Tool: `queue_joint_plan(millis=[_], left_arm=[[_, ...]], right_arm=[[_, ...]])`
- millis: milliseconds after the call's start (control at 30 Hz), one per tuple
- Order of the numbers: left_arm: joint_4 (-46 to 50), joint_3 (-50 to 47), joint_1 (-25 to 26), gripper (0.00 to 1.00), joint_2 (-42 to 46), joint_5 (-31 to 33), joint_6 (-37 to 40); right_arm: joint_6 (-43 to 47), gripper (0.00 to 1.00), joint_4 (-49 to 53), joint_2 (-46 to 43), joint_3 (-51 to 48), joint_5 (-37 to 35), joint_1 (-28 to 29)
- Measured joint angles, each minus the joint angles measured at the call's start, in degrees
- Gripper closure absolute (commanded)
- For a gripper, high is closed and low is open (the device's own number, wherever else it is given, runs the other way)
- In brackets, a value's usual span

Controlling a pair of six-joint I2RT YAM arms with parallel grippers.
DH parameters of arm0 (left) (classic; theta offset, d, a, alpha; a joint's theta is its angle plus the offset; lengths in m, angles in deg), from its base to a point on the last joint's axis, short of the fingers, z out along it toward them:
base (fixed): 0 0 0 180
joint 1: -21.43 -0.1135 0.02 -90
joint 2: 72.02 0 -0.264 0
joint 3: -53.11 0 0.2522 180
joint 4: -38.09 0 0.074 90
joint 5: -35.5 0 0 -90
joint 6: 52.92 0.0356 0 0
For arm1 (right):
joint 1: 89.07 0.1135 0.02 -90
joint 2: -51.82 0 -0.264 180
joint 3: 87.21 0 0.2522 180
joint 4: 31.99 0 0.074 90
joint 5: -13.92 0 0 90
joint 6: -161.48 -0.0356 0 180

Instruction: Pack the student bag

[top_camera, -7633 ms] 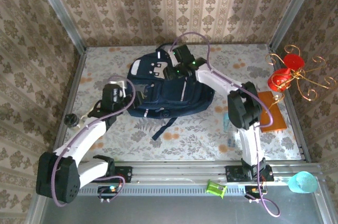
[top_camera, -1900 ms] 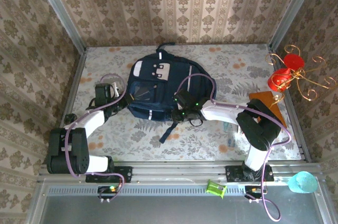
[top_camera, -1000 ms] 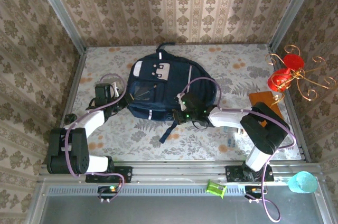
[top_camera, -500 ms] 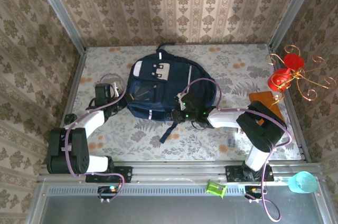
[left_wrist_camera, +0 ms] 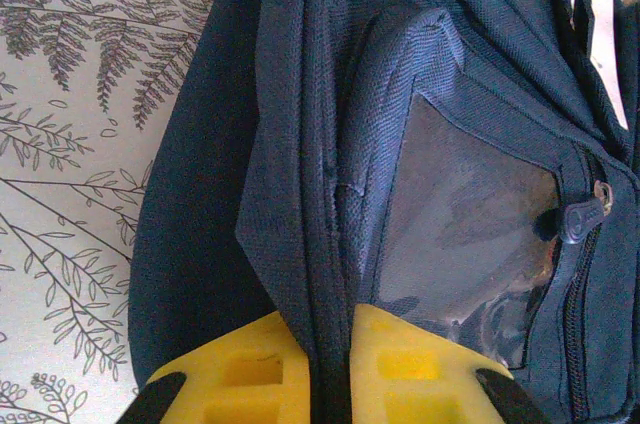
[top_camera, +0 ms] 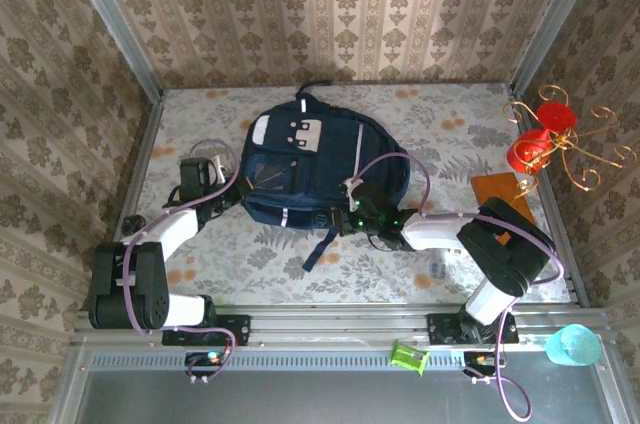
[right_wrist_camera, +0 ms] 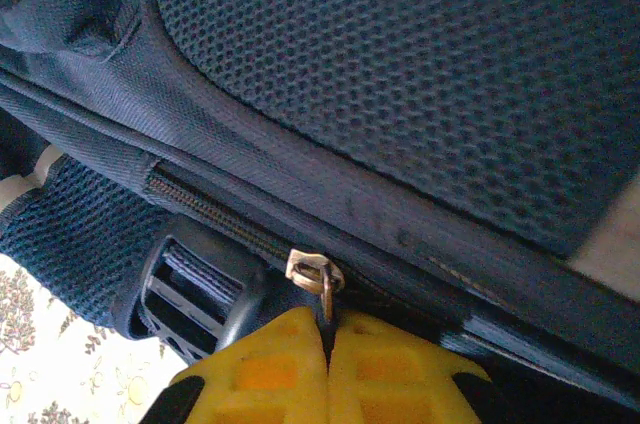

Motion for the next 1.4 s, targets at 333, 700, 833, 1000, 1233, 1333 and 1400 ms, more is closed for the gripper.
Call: queue_joint_plan(millis=[333, 700, 833, 1000, 1233, 1333, 1400], left_arm=[[1.7, 0.1, -2.3, 1.00, 0.0, 0.2, 1.3], [5.5, 3.9, -4.6, 0.26, 2.8, 9.9, 6.0], [5.6, 3.9, 0.9, 0.26, 11.7, 17.4, 12.9], [-7.0, -1.6, 15.2, 0.28, 19.2, 15.9, 29.2], [-10.0, -5.3, 30.7, 0.32, 15.3, 9.4, 52.9], [-9.7, -4.9, 34.8, 0.37, 12.5, 8.6, 61.1], [-8.9, -4.0, 36.9, 0.41, 10.3, 8.8, 65.2]], right_arm=[[-1.2, 1.00, 16.2, -8.5, 0.5, -7.8, -1.2], [1.4, 1.00, 21.0, -13.3, 2.0, -4.2, -1.4], [3.0, 1.00, 21.0, -15.8, 2.0, -0.1, -1.4], [4.5, 1.00, 21.1, -17.4, 2.3, 5.0, -1.4], [4.8, 1.00, 21.3, -18.1, 4.3, 8.2, -1.4], [4.7, 1.00, 21.5, -18.2, 4.9, 8.8, -1.4], [4.5, 1.00, 21.4, -18.2, 4.9, 9.2, -1.5]])
